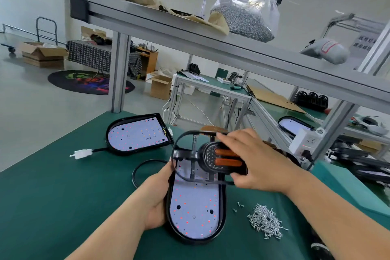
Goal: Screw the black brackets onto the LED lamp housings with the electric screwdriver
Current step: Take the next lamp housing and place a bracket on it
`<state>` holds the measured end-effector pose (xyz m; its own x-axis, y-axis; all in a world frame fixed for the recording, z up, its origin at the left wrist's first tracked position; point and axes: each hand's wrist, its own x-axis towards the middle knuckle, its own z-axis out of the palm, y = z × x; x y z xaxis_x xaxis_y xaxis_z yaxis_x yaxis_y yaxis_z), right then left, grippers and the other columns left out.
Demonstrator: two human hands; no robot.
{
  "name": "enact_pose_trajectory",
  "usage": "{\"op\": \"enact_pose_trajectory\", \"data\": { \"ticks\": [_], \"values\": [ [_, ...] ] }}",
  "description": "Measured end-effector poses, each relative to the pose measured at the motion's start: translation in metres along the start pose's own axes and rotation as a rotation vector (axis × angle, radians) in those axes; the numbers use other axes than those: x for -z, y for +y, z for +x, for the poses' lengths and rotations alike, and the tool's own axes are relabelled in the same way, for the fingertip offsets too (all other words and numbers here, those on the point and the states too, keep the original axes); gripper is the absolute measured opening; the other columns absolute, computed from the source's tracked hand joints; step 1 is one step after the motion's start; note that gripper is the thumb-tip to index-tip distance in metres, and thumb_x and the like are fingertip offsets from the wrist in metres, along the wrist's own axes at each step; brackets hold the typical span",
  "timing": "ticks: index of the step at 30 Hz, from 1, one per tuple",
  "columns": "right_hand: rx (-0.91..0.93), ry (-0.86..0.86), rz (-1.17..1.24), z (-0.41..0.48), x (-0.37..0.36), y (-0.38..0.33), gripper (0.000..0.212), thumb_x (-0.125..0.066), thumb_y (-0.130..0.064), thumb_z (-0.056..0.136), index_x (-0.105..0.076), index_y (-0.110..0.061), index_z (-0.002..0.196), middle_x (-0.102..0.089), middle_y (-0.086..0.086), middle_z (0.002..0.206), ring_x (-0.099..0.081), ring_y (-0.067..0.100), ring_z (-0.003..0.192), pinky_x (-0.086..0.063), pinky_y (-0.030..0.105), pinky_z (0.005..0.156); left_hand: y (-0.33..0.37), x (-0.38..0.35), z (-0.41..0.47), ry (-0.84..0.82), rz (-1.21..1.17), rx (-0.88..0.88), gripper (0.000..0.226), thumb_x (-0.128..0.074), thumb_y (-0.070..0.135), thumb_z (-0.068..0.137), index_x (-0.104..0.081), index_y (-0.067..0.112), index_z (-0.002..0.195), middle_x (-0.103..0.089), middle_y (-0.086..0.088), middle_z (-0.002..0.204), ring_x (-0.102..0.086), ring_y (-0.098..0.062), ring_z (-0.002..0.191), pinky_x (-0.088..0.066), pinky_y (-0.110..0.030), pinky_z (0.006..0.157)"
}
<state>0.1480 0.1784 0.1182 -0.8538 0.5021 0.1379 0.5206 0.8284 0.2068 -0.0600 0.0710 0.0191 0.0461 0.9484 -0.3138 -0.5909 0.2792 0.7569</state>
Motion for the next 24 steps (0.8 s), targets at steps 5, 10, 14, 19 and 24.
{"op": "enact_pose_trajectory", "data": {
  "ticks": [5,10,14,19,24],
  "values": [
    [0.095,-0.018,-0.043,-0.007,0.012,0.002,0.087,-0.065,-0.026,0.08,-0.021,-0.03,0.155,-0.03,-0.014,0.147,-0.014,0.007,0.136,-0.023,0.022,0.112,-0.001,0.002,0.002,-0.075,-0.067,0.022,0.063,-0.042,0.062,0.094,-0.072,0.013,0.121,-0.067,-0.019,0.126,-0.065,-0.035,0.116,-0.043,-0.049,0.108],
    [0.264,0.036,-0.183,0.002,0.013,-0.017,0.079,-0.062,-0.005,0.071,-0.045,-0.027,0.144,-0.047,-0.007,0.145,-0.026,0.022,0.143,-0.025,0.036,0.118,-0.002,0.002,0.003,-0.165,-0.115,0.02,0.068,-0.04,0.06,0.096,-0.064,0.006,0.13,-0.061,-0.016,0.136,-0.059,-0.032,0.125,-0.036,-0.045,0.112],
    [0.312,0.011,-0.103,0.022,-0.001,-0.041,0.076,-0.059,0.002,0.076,-0.048,-0.027,0.145,-0.043,-0.008,0.154,-0.022,0.024,0.15,-0.02,0.042,0.122,-0.003,0.006,0.004,-0.15,-0.119,0.011,0.066,-0.05,0.059,0.089,-0.072,0.004,0.118,-0.065,-0.019,0.129,-0.065,-0.035,0.116,-0.046,-0.045,0.101],
    [0.22,0.023,0.183,0.018,-0.021,-0.05,0.082,-0.041,0.014,0.078,-0.047,-0.032,0.146,-0.03,-0.014,0.158,-0.014,0.011,0.152,-0.007,0.032,0.124,-0.004,0.008,0.006,-0.098,-0.101,0.011,0.07,-0.044,0.064,0.091,-0.074,0.004,0.113,-0.066,-0.022,0.125,-0.067,-0.038,0.112,-0.053,-0.045,0.093],
    [-0.473,0.638,0.669,-0.009,-0.05,-0.063,0.056,-0.049,-0.003,0.097,-0.047,-0.041,0.139,-0.046,-0.017,0.145,-0.034,-0.001,0.139,-0.021,0.023,0.12,-0.006,0.003,0.008,0.045,-0.03,-0.058,0.074,-0.051,0.066,0.086,-0.076,-0.001,0.105,-0.072,-0.027,0.106,-0.073,-0.04,0.088,-0.06,-0.044,0.075]
  ]
}}
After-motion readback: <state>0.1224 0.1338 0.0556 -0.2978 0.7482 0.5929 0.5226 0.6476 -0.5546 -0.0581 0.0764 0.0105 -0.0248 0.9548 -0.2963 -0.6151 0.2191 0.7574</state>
